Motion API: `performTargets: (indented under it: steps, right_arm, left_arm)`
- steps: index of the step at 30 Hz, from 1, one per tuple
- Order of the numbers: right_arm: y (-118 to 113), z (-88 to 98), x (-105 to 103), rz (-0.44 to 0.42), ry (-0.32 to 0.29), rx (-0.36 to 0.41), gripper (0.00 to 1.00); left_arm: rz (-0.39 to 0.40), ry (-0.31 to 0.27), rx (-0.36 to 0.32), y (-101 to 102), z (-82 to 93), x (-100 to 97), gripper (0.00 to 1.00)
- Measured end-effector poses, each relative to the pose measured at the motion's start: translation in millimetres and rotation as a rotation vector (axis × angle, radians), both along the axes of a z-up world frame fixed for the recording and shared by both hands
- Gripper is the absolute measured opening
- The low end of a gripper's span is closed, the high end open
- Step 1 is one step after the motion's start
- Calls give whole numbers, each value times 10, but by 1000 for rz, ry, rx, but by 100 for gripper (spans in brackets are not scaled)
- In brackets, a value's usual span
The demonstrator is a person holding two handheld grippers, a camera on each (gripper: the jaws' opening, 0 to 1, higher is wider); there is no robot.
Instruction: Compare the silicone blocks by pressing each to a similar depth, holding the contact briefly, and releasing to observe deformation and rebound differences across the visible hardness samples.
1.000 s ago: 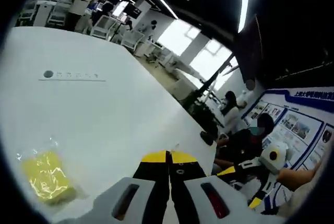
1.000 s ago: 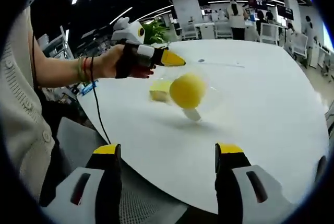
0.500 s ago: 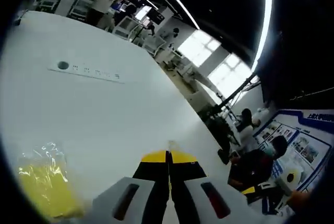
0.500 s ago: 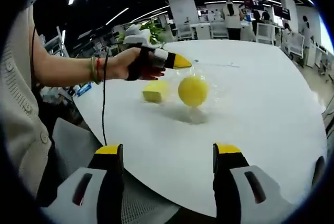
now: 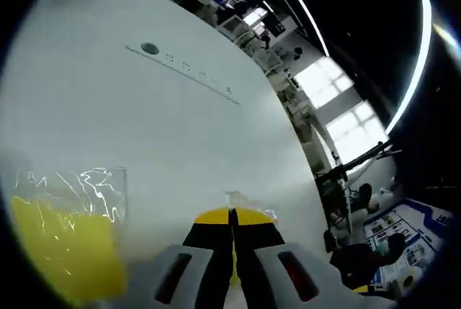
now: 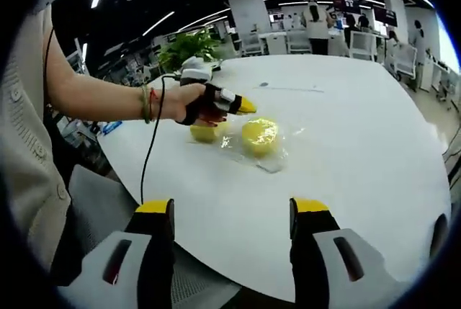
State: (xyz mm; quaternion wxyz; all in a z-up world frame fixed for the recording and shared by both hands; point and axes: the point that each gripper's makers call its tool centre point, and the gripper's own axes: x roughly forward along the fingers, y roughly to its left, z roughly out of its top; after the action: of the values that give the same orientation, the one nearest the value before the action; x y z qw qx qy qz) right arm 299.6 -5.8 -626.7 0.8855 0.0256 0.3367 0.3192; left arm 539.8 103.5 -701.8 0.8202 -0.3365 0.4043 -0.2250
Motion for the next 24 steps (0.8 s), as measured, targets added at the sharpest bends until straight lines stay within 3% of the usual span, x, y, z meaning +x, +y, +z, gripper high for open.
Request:
performTargets:
  steps: [9,16,22,24]
  right_arm:
    - [-23,-54,1,-2,17,6,61]
    - [24,-94,-20,17,30,7,60]
    - [55,-93,1,24,32,5,60]
    - [59,-102,-1,27,35,2,60]
  left_arm:
    - [32,43,68,-10,-220,32,0]
    - [32,55,65,23,-250,48,0]
    - [18,28,95,44,-261,72,0]
    - [17,-5,156,126,-265,105,5]
